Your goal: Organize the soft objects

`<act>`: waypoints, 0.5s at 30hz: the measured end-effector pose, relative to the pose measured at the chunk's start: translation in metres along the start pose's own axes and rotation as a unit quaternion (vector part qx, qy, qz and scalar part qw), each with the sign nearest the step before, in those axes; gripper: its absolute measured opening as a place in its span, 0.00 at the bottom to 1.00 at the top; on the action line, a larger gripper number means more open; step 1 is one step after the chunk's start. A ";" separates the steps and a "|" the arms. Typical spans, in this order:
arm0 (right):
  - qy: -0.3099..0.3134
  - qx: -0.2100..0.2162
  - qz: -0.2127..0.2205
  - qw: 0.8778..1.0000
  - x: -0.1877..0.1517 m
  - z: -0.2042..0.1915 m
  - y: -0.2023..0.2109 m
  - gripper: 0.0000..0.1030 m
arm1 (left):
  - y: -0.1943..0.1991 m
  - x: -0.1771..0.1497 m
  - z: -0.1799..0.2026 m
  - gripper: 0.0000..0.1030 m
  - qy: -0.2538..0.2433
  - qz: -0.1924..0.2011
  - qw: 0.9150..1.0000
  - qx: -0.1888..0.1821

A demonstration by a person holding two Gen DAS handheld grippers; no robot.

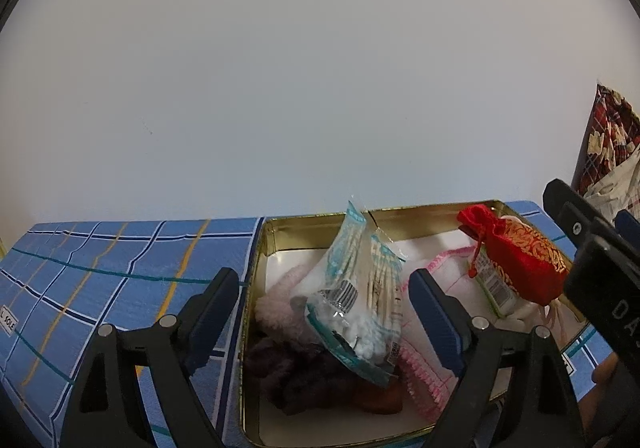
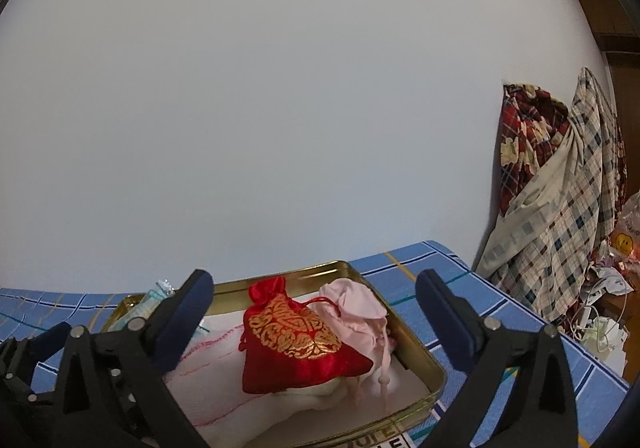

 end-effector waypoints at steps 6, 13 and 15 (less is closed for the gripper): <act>0.007 0.000 0.004 1.000 -0.002 -0.002 -0.001 1.00 | -0.002 -0.002 -0.004 0.87 0.009 -0.006 1.000 -0.003; 0.011 -0.002 0.005 1.000 -0.003 -0.002 -0.003 1.00 | 0.001 -0.002 -0.009 0.87 0.017 -0.005 1.000 -0.001; 0.009 -0.003 0.005 1.000 -0.003 -0.001 -0.003 1.00 | 0.002 -0.003 -0.011 0.87 0.019 -0.005 1.000 0.001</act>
Point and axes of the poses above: each gripper's, at about its wrist camera, not at the fingertips, and y roughly against the way its jaws point, z to its right, x to its top, the point moved 6 cm from there along -y, roughly the way its jaws point, and after that the axes turned 1 degree about z, right-handed, at the moved point
